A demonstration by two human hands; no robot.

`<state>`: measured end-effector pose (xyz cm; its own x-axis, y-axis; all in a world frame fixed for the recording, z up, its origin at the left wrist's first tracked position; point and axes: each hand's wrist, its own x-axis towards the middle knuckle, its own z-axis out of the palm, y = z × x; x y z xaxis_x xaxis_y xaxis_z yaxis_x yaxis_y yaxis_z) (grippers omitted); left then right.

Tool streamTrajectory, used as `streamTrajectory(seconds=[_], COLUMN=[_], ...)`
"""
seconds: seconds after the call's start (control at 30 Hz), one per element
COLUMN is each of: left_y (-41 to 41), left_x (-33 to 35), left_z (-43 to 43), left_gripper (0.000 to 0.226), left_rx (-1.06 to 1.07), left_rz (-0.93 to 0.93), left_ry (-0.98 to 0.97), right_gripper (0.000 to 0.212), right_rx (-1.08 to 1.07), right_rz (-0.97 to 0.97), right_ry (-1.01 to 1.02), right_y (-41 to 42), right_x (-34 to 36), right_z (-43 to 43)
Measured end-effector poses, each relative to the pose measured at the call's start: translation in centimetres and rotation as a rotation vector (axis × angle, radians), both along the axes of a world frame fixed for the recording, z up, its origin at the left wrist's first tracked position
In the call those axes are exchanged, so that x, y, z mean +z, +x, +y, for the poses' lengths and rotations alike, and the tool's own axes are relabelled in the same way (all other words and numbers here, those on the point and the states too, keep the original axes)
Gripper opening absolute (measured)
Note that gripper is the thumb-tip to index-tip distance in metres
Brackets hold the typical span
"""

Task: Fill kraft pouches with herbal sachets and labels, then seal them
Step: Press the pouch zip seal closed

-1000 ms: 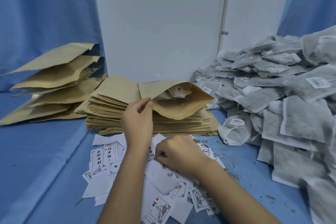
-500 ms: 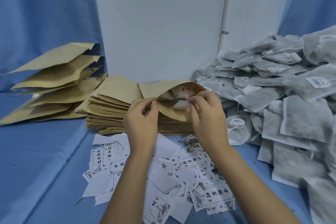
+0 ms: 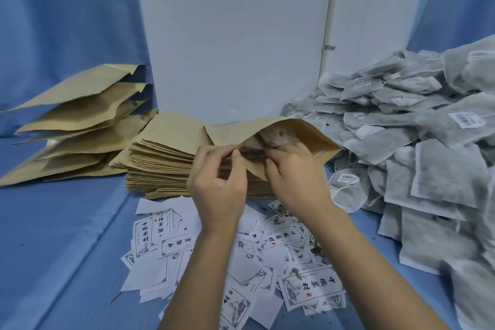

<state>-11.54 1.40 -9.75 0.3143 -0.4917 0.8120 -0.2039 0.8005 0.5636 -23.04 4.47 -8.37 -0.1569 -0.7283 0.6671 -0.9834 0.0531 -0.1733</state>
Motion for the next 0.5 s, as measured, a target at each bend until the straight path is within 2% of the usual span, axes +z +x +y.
streamTrajectory(seconds=[0.13,0.23,0.33,0.43,0.5], left_y=[-0.1,-0.1,-0.2,-0.3,-0.3], left_x=[-0.2,-0.4,-0.4,-0.1,0.2], left_z=[-0.2,-0.1,0.0,-0.2,-0.4], left_gripper=[0.009,0.009,0.01,0.011,0.013], left_rx=[0.006,0.001,-0.002,-0.04,-0.092], left_rz=[0.013,0.016,0.011,-0.008,-0.027], left_ry=[0.008,0.007,0.021,0.067,0.129], right_gripper=[0.033,0.042,0.043,0.035,0.035], right_rx=[0.065,0.022,-0.02,0.069,0.195], right_rz=[-0.018,0.105,0.043,-0.1,-0.323], right_ry=[0.125,0.219,0.22,-0.031,-0.223], right_y=[-0.1,-0.1,0.3,0.7,1.3], right_x=[0.0,-0.3,-0.2,0.0,0.3], right_z=[-0.1,-0.1,0.1,0.2,0.6])
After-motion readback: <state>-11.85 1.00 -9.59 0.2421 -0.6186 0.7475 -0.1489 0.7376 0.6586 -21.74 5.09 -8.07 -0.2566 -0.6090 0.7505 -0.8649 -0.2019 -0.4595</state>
